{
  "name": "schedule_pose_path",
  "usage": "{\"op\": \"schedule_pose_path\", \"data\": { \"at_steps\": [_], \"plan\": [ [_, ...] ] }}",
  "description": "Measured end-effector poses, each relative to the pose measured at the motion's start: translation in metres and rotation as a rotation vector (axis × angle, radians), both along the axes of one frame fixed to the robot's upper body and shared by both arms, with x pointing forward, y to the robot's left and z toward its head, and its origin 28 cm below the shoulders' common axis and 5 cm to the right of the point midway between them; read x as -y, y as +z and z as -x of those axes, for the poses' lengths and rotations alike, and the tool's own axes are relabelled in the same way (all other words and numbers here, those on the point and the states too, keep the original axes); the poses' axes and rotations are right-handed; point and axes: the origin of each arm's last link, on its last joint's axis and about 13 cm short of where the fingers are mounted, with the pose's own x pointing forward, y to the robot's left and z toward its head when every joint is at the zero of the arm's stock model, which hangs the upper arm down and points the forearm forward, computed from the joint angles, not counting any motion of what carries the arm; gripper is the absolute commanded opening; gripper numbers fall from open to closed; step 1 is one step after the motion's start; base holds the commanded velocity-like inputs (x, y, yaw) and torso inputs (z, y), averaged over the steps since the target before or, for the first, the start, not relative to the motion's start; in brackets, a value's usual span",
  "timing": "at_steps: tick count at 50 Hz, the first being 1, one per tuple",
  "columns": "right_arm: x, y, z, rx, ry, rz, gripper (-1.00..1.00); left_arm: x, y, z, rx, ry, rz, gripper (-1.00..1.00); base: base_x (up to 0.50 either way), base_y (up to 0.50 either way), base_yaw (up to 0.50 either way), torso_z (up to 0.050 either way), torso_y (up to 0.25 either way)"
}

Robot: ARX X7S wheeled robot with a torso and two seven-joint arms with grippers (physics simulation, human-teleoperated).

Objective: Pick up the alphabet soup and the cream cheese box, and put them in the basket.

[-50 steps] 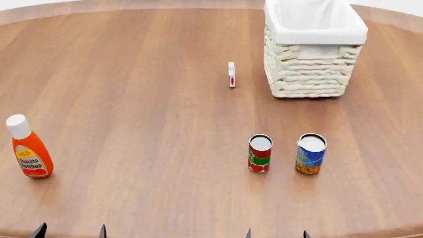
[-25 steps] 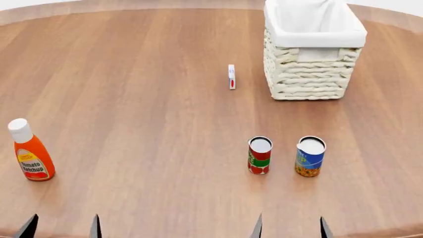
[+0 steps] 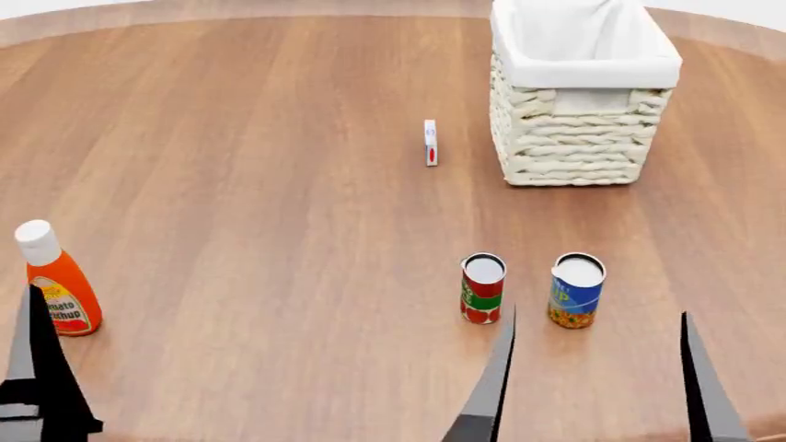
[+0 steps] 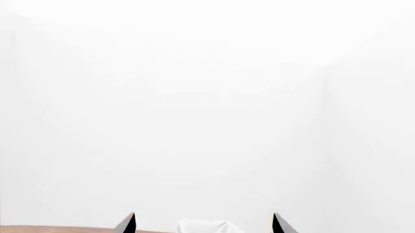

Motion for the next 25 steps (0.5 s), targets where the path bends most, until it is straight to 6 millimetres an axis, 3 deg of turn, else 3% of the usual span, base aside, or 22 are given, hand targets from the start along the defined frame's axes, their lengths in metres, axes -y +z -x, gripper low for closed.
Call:
{"op": "schedule_pose_path", "data": {
  "at_steps": [10,25],
  "plan": [
    [-0.001,0.017,0.012,0.150,0.012,0.005,1.00,0.000,0.019,0.011,0.087,-0.004,0.015,1.00,0.00,0.00,0.00,0.000,0.000],
    [-0.002,0.022,0.016,0.191,0.025,0.015,1.00,0.000,0.025,0.016,0.116,-0.007,0.017,1.00,0.00,0.00,0.00,0.000,0.000]
  ]
}}
